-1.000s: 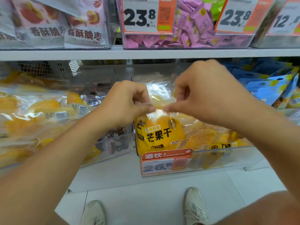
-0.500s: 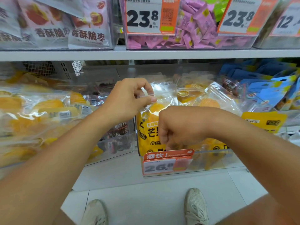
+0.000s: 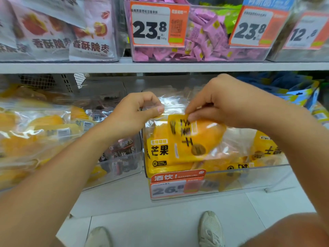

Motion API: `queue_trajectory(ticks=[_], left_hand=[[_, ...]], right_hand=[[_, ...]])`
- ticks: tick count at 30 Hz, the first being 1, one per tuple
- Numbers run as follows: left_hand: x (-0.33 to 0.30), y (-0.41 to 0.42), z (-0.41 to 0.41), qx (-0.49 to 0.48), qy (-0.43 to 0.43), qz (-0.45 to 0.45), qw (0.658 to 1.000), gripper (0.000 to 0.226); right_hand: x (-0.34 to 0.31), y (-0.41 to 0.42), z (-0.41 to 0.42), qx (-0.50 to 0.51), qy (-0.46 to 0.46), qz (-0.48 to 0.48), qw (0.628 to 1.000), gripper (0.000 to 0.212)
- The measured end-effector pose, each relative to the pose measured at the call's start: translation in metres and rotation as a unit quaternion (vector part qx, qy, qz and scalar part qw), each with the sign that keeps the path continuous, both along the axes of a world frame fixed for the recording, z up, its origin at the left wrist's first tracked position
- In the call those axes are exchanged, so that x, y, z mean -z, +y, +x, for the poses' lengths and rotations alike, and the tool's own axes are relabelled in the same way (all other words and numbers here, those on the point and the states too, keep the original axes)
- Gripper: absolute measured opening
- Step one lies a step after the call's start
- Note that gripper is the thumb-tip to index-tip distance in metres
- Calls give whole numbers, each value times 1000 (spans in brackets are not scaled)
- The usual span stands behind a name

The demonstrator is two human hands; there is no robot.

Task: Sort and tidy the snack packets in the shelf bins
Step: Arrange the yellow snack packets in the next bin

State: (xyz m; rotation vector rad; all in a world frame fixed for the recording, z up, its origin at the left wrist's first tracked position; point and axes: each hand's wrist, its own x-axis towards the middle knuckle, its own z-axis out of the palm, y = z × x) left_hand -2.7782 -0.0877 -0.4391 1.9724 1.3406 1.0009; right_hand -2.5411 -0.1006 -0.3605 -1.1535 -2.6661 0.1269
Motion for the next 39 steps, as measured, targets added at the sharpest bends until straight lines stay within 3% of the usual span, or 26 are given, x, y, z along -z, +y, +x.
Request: queue_trajectory(ticks=[2,5,8,11,14,16,18,21,23,25,28,30,34,36,39], left_hand=[[-2,-1,0,2,7,-8,1000,13],[-5,-3,6,22,8,0,1000,28],[-7,-9,10,46,-24,-4,999,51],[-5,-15,7,97,-41,-38,994,79],[-5,-22,6,100,68,-42,992,91],[-4,-23,8,76,121,-32,989,92],[-4,-24,8,62,92,-46,993,91],[-5,-25,6,44,79,-62,994,87],[-5,-26,6,48,81,-66,993,82],[-7,-27,7,57,76,-77,992,78],[-8,-25,7,59,75,-83,992,79],[-7,-25,6,63,81,-78,992,85],[-3,-22,6,66,78,-62,993,115],[-3,-22,5,57,69,-60,994,121],[-2,-22,3,52,55,-31,997,107]], right_hand=[[0,-5,-8,-23,-39,-6,999,20],[14,-3,-31,-38,-46,99,993,38],[38,7,-49,-85,117,145,979,40],[53,17,-56,-36,334,86,938,30],[53,14,-61,43,515,-54,855,44],[48,12,-60,78,558,-72,823,47],[39,15,-49,110,500,-35,858,49],[25,22,-18,154,274,-77,946,43],[29,25,-2,140,128,-153,970,33],[36,28,8,111,43,-220,968,28],[36,30,16,83,30,-320,943,25],[36,32,13,73,30,-284,956,23],[25,32,-10,23,162,-172,971,11],[16,29,-19,0,105,-115,988,11],[20,29,-29,5,49,-139,989,13]])
